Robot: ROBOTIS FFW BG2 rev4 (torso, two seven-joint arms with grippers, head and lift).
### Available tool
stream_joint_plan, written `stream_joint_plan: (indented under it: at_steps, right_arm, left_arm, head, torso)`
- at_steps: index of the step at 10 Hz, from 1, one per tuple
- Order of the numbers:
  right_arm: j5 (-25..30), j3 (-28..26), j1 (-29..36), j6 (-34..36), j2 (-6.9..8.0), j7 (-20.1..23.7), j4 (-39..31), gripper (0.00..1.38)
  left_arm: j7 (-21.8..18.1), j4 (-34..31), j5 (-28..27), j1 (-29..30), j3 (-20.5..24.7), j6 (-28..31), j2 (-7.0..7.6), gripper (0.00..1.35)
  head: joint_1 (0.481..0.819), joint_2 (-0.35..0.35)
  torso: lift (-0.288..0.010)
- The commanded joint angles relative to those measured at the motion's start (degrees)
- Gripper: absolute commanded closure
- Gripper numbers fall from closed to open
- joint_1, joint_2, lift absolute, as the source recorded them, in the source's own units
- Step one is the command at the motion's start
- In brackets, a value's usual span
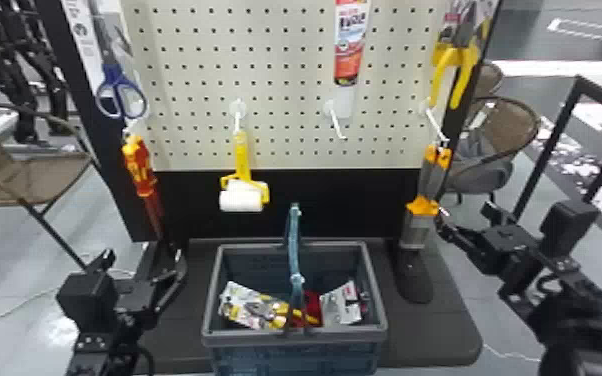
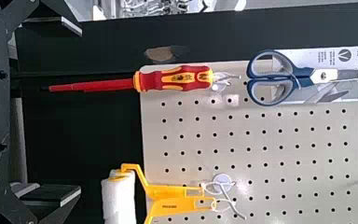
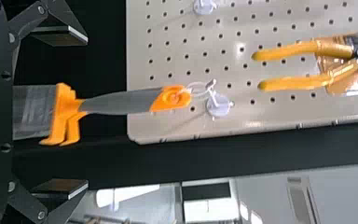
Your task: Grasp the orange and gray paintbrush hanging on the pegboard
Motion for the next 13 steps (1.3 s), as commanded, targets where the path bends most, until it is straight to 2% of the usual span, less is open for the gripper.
stream_joint_plan:
  at_steps: [1,4,5,10,13]
  right_arm:
    - [0.2,-0.1,-3.6,-0.5,-0.96,3.4,4.3,0.21]
    - [0.0,-0.1,-10.7,-2.1,-3.24,14.1,14.3,0.21]
    - [0.0,-0.1,-12.4,-2.6,-3.59,16.3,17.0,0.21]
    - [-0.3,0.4,-17.5,-4.2,-5.44,20.0,23.9,0.21]
    - [-2.1,4.4,-21.6,-5.1,-6.05,22.7,29.0,0.21]
  left_arm:
    - [0.0,0.0,0.0,0.0,0.0,-0.1,0.0,0.12]
    - [0.0,0.0,0.1,0.0,-0.2,-0.1,-0.17,0.12]
    - [0.0,0.0,0.2,0.1,-0.2,-0.1,-0.26,0.12]
    - [-0.4,0.5,0.2,-0.2,-0.8,-0.4,-0.7,0.12]
    - [-0.4,1.4,0.4,-0.5,-1.2,-0.9,-0.97,0.12]
  head:
    - [0.549,0.0]
    - [0.549,0.0]
    - [0.549,0.0]
    - [0.549,0.0]
    - [0.549,0.0]
  torso:
    - [-0.1]
    - [-0.1]
    - [-0.1]
    - [-0.1]
    - [-0.1]
